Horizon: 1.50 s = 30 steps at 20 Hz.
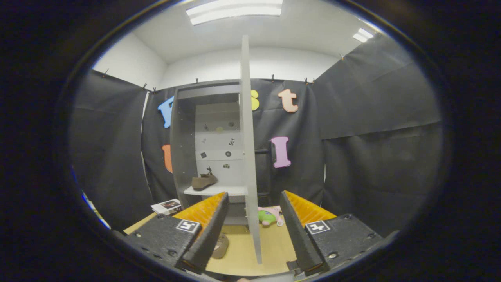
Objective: Open the shoe cabinet door, grab the shoes and put them into the shoe cabinet, then close the shoe cabinet door.
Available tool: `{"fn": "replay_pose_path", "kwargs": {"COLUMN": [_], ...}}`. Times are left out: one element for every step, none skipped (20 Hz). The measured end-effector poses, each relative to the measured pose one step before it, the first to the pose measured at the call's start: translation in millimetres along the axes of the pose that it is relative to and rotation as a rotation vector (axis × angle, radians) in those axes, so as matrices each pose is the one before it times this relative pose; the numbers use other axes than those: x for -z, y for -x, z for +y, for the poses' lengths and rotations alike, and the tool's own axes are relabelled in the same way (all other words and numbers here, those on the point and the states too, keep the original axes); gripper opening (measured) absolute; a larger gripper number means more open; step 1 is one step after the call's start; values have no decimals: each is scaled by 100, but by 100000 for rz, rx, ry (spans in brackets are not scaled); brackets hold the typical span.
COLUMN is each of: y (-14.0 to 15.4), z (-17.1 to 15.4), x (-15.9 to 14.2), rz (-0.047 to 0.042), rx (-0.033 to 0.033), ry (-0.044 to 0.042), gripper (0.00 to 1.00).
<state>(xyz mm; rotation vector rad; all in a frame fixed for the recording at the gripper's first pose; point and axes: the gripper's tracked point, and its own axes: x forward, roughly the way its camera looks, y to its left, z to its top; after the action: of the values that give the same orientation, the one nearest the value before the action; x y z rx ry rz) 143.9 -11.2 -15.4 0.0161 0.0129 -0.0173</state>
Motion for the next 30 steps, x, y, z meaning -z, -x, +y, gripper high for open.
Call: {"fn": "replay_pose_path", "kwargs": {"y": [100,-192,56,14,15,45,-18,-296,-512,-366,-470,-567,-377,-419,-456,-448,-311,-373,-679,-898,-1219,-1076,-1186,-1141,-1332,-1321,-1478,-1318,-1434,-1219], "z": [213,156,21,298,354,569,751,877,752,797,767,790,425,251,549,640,571,63,45,39,-45,87,203,156,248,176,244,308,340,354], "x": [-43,-54,240,165,111,181,176,233,394,468,445,358,272,472,763,601,881,971,1138,1239,1592,1322,1487,1353,1429,1440,1589,1400,1727,1607], "rz": [-1416,-1256,-139,-201,30,252,514,-498,-333,-47,-180,-324,-89,843,909,300,502,998,1554,1935,2471,2051,2033,1846,1242,2203,2382,2817,3697,3861], "rx": [-49,188,6,-999,-1301,-1979,-3331,-2903,-2392,-2631,-2998,-2553,-2151,-853,-223,-934,-438,951,812,856,937,241,-48,30,11,242,245,-500,-666,-870], "ry": [-616,491,1082,1051,92,-249,-1,-5,648,877,601,612,613,6,-1002,-1301,-1046,-989,-369,-247,-121,25,308,304,206,551,734,681,630,272], "gripper": [89,96,98,99,99,99,99,99,99,99,99,99,99,99,99,99,99,99,99,99,99,99,99,99,99,99,99,99,99,99]}}
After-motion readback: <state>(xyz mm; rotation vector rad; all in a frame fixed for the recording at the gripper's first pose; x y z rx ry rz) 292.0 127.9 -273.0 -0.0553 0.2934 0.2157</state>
